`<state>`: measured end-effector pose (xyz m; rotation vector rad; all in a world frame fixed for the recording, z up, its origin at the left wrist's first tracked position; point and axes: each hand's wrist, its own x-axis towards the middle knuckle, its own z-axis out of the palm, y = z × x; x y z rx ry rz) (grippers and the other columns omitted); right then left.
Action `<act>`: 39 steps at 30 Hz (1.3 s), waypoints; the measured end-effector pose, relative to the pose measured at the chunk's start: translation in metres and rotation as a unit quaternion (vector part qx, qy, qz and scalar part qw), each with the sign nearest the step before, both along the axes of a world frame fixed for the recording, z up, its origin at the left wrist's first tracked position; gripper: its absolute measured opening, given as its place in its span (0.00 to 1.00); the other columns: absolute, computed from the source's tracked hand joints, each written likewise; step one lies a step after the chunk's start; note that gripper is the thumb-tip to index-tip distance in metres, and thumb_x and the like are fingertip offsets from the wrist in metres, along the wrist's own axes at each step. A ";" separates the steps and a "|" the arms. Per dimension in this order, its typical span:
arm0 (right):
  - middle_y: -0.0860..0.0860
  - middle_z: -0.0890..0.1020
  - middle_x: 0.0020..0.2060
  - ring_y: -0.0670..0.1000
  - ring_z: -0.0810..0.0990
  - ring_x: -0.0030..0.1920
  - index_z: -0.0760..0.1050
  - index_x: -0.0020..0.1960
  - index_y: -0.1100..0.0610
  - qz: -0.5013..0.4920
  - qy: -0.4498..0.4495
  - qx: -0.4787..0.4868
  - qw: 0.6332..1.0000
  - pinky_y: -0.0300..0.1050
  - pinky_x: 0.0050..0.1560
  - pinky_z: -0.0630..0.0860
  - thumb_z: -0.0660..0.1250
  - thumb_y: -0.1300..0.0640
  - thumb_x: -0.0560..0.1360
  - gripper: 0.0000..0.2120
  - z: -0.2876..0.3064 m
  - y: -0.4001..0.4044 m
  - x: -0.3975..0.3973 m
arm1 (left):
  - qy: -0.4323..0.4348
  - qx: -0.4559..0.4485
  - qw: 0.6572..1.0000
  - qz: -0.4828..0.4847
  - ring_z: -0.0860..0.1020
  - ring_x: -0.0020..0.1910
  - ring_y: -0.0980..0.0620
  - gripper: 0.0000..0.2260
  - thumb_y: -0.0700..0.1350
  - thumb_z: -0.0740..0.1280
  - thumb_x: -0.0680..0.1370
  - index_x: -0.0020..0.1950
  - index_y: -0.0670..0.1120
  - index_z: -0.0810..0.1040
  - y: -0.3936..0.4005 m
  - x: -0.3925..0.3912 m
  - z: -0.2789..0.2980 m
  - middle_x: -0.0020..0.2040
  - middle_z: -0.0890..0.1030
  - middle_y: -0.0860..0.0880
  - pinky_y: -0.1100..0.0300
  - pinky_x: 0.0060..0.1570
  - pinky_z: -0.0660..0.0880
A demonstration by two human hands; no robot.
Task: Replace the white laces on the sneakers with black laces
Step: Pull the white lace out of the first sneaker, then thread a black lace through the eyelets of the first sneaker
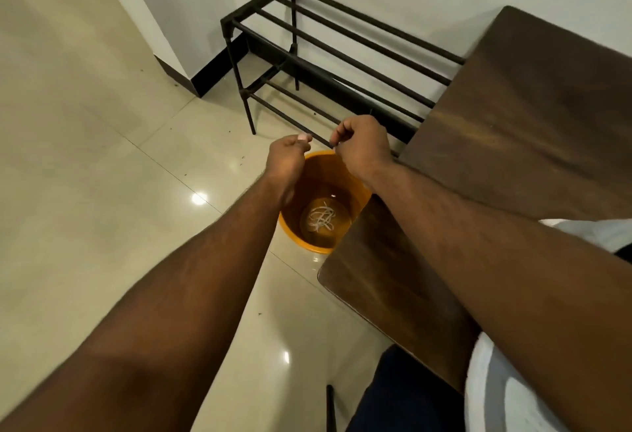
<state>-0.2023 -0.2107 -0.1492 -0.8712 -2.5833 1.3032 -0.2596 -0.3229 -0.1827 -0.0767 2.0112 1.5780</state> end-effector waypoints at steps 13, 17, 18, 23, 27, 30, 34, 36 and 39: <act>0.50 0.83 0.38 0.45 0.79 0.39 0.82 0.40 0.59 -0.093 0.099 0.074 0.988 0.29 0.40 0.73 0.70 0.70 0.68 0.08 0.118 0.103 0.148 | 0.279 0.031 0.950 -0.135 0.78 0.61 0.48 0.14 0.40 0.67 0.78 0.63 0.42 0.79 0.118 0.118 0.132 0.60 0.81 0.45 0.58 0.64 0.72; 0.48 0.81 0.37 0.44 0.78 0.39 0.80 0.39 0.56 -0.160 0.106 0.118 0.974 0.23 0.39 0.69 0.70 0.70 0.69 0.09 0.156 0.168 0.253 | 0.331 0.039 0.909 -0.251 0.74 0.65 0.52 0.15 0.41 0.67 0.79 0.65 0.42 0.78 0.184 0.214 0.176 0.64 0.79 0.46 0.68 0.63 0.65; 0.49 0.82 0.37 0.45 0.78 0.39 0.79 0.39 0.55 -0.172 0.101 0.129 0.971 0.24 0.40 0.70 0.70 0.70 0.69 0.10 0.161 0.181 0.277 | 0.334 0.043 0.900 -0.275 0.74 0.66 0.52 0.15 0.41 0.67 0.79 0.65 0.43 0.78 0.199 0.236 0.182 0.65 0.79 0.47 0.67 0.63 0.65; 0.50 0.83 0.40 0.48 0.80 0.44 0.79 0.40 0.54 -0.223 0.064 0.163 0.959 0.39 0.50 0.76 0.66 0.71 0.70 0.12 0.168 0.249 0.389 | 0.340 0.041 0.857 -0.385 0.74 0.67 0.51 0.16 0.41 0.67 0.79 0.67 0.43 0.77 0.275 0.341 0.195 0.66 0.78 0.47 0.69 0.62 0.64; 0.52 0.83 0.46 0.51 0.81 0.50 0.80 0.44 0.55 -0.250 0.019 0.187 0.950 0.43 0.53 0.76 0.67 0.68 0.72 0.09 0.158 0.301 0.453 | 0.365 -0.004 0.798 -0.480 0.71 0.70 0.49 0.22 0.41 0.68 0.78 0.72 0.43 0.72 0.331 0.393 0.186 0.70 0.74 0.45 0.63 0.68 0.63; 0.55 0.81 0.57 0.54 0.78 0.59 0.79 0.59 0.60 -0.229 -0.059 0.215 0.947 0.45 0.61 0.73 0.69 0.66 0.73 0.14 0.144 0.336 0.485 | 0.358 -0.094 0.720 -0.587 0.67 0.73 0.46 0.35 0.45 0.74 0.73 0.77 0.45 0.62 0.371 0.417 0.166 0.75 0.67 0.45 0.55 0.71 0.66; 0.57 0.70 0.70 0.57 0.68 0.70 0.67 0.73 0.58 -0.204 -0.155 0.226 0.940 0.50 0.71 0.66 0.70 0.63 0.73 0.30 0.129 0.383 0.513 | 0.374 -0.236 0.601 -0.666 0.55 0.77 0.38 0.51 0.55 0.78 0.68 0.80 0.53 0.48 0.426 0.436 0.127 0.80 0.50 0.47 0.41 0.73 0.61; 0.58 0.66 0.73 0.58 0.63 0.72 0.62 0.75 0.57 -0.198 -0.188 0.254 0.928 0.52 0.72 0.63 0.71 0.62 0.73 0.34 0.124 0.402 0.522 | 0.372 -0.277 0.574 -0.675 0.49 0.78 0.35 0.56 0.60 0.78 0.65 0.80 0.56 0.41 0.443 0.441 0.115 0.81 0.43 0.47 0.33 0.72 0.57; 0.57 0.67 0.72 0.59 0.64 0.72 0.60 0.76 0.56 -0.183 -0.237 0.285 0.911 0.55 0.70 0.65 0.72 0.58 0.73 0.36 0.114 0.440 0.530 | 0.351 -0.332 0.543 -0.687 0.41 0.77 0.33 0.61 0.60 0.79 0.64 0.77 0.59 0.33 0.468 0.447 0.107 0.79 0.35 0.47 0.22 0.65 0.53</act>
